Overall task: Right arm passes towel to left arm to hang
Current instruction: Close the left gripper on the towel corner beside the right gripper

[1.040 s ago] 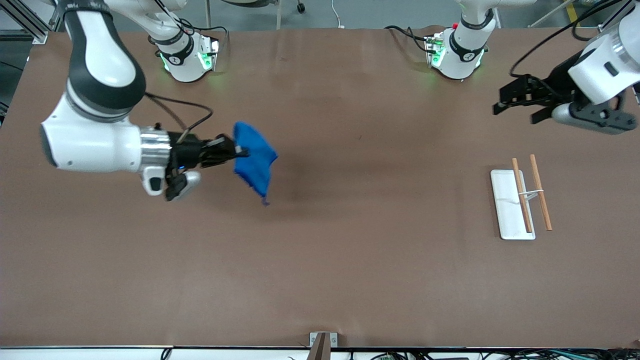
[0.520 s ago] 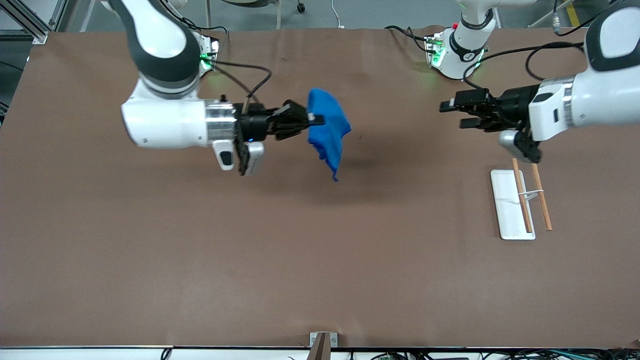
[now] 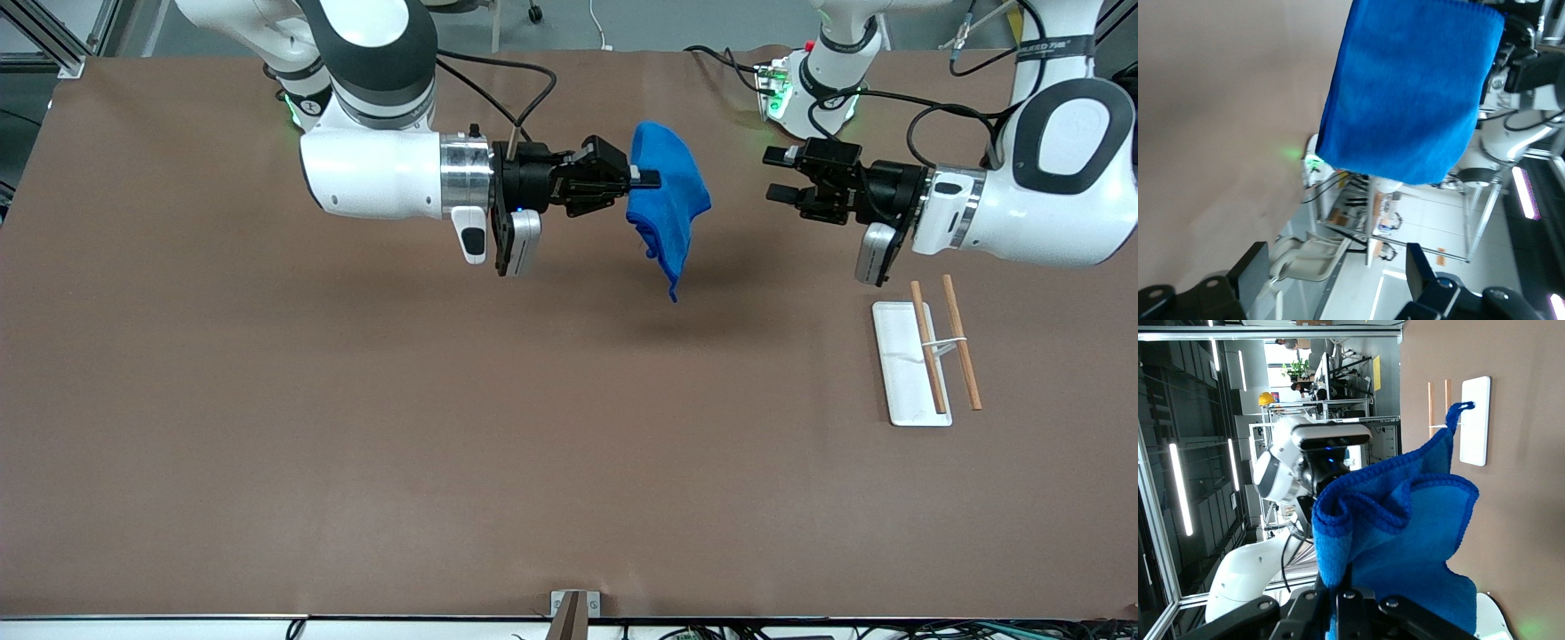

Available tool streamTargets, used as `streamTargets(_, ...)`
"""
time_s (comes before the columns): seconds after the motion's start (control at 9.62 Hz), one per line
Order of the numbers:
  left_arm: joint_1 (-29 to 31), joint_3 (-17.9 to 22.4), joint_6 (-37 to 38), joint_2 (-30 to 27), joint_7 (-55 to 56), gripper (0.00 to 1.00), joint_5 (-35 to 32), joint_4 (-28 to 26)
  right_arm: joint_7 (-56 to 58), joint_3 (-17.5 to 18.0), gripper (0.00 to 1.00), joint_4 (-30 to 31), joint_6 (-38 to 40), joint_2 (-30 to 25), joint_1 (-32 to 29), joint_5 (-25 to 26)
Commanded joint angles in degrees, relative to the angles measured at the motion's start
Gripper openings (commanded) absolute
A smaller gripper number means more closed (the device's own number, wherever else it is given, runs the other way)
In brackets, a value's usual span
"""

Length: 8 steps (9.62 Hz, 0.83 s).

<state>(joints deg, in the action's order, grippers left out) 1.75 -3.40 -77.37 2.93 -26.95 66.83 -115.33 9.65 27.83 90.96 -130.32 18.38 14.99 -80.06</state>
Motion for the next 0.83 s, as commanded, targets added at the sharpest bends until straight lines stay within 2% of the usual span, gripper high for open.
streamTargets(0.0,0.7,0.6,-0.5,-1.5,-4.6,0.84,5.7,-5.9,0.5,0.3,0.00,-1.3,-0.5,0.7,1.1,-1.4)
streamTargets(0.1,0.6,0.5,-3.0,-2.0,-4.6,0.82,7.1,-6.8,0.1,0.3,0.00,-1.7,-0.7,0.7,1.4,-1.9)
streamTargets(0.31,0.3,-0.1,-6.7,-2.3,-6.7,0.80,12.2,-9.7,0.7,0.2,0.00,-2.0,-0.8,0.7,2.9,-8.4)
streamTargets(0.42,0.0,-0.7,-8.7,-2.5,-8.1,0.80,15.1,-11.2,0.6,0.2,0.00,-2.7,-0.9,0.7,3.3,-9.2)
streamTargets(0.62,-0.1,-4.8,-14.1,-3.5,-11.1,0.79,23.2,-15.0,0.7,0.2,0.00,-3.3,-3.2,0.8,5.5,-13.4)
streamTargets(0.73,-0.1,-5.7,-14.5,-3.8,-11.4,0.80,26.6,-16.4,0.7,0.2,0.00,-4.2,-5.1,1.6,6.5,-13.4)
